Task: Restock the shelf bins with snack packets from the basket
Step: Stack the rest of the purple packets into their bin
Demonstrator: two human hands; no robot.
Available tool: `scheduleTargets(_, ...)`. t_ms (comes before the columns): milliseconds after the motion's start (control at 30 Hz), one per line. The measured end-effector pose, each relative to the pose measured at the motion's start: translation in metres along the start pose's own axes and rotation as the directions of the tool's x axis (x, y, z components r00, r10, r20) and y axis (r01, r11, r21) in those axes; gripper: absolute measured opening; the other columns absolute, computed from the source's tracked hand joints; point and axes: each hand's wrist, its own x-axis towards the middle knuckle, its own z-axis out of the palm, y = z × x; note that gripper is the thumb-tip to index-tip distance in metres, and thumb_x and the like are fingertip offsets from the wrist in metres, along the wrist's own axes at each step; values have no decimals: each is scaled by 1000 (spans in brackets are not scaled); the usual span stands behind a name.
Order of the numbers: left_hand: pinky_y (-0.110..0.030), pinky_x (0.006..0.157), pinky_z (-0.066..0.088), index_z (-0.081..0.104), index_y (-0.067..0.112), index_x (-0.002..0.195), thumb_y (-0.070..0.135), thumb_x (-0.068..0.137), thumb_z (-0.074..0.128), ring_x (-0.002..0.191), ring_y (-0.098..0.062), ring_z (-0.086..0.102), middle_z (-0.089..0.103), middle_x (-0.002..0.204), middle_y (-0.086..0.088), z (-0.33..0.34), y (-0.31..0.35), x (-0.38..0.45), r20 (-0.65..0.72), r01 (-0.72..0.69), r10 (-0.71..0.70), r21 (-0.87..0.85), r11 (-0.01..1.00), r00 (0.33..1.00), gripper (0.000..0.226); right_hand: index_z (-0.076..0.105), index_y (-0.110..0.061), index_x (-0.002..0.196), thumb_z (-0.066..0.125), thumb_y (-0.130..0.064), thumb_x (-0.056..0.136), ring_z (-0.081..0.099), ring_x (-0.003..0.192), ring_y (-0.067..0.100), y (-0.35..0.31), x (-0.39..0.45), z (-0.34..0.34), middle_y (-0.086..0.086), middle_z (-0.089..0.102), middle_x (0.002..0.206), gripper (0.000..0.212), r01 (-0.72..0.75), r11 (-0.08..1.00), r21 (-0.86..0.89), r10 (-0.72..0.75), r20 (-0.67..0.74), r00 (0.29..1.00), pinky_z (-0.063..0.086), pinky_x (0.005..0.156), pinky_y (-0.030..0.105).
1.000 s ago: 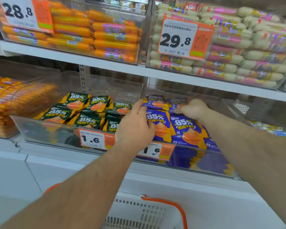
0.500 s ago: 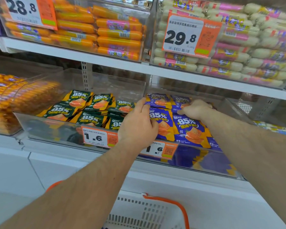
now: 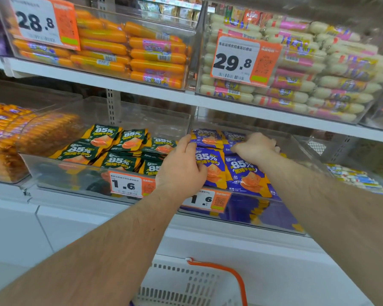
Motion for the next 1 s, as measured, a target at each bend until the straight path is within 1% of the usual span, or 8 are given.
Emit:
scheduleTargets(167,-42,113,28,42,13,142,30,85,64,136,-24,31,36,147,-6,-8,-2,1,-71,-44,40,-48,998,997,63,72,-14,90,60,-17,82,59,91,19,-21,-65,-2,-1,64,86,14,404,837,369,-245,-408,879,49,83,35)
scheduleTargets(267,-42,92,36,57,10,123,20,75,65,111,-29,45,51,122,-11,-16,-6,-20,-286,-224,205,-37,974,936,50,62,-10,63,55,-16,69,45,62,9,-40,-113,17,-4,53,62,11,612,652,448,-302,-587,751,36,61,26)
scheduleTargets(367,-32,77,34,61,9,105,23,77,56,92,-26,49,57,102,-11,-11,-24,-63,-405,-321,259,-91,943,877,32,52,-10,54,46,-21,63,34,57,7,-51,-159,58,-9,41,55,16,676,532,510,-356,-589,725,28,55,27)
scheduleTargets(467,-31,70,33,61,9,99,17,76,58,85,-23,47,58,93,-9,7,-56,-116,-304,-213,155,-167,963,940,25,47,-17,52,42,-25,63,34,56,7,-45,-194,109,-10,38,53,15,606,512,609,-399,-456,796,25,53,24)
scheduleTargets(567,-36,71,41,61,10,103,19,75,55,86,-25,52,58,96,-7,31,-89,-163,-6,-10,10,-152,988,1000,30,36,-26,50,47,-20,65,37,59,13,-28,-219,162,-10,36,51,20,424,641,639,-430,-158,889,29,55,29)
scheduleTargets(700,-44,90,48,47,17,133,19,87,51,113,-27,53,52,129,-4,56,-118,-202,442,208,-177,-23,978,879,46,56,-14,59,56,-17,80,53,65,22,6,-236,222,2,56,62,22,195,881,431,-308,209,928,40,66,36)
scheduleTargets(867,-33,84,49,41,22,142,19,94,50,107,-20,56,52,134,1,77,-139,-228,645,331,-302,81,940,702,48,44,-16,56,54,-11,82,40,50,21,69,-247,297,4,41,55,28,-3,988,154,-102,667,738,33,49,30)
scheduleTargets(1000,-34,82,51,46,21,136,19,94,50,99,-20,57,58,126,0,94,-149,-242,706,385,-346,113,916,618,42,29,-16,55,51,-4,84,25,47,17,121,-257,335,2,26,52,39,-12,1000,-23,25,821,570,25,46,32)
